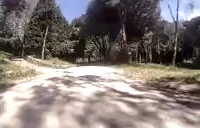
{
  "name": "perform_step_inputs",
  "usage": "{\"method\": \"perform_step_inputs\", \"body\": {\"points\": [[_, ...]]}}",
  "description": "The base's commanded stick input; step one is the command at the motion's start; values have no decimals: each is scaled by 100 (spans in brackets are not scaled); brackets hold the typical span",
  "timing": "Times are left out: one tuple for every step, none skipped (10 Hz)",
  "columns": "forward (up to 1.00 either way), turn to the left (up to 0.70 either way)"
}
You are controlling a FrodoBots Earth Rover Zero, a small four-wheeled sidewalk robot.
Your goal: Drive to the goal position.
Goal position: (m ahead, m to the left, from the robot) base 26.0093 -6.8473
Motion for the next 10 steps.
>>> {"method": "perform_step_inputs", "body": {"points": [[85, 0], [85, 0], [85, 0], [85, 0], [85, 0], [85, 0], [85, 0], [85, 0], [85, 0], [85, 0]]}}
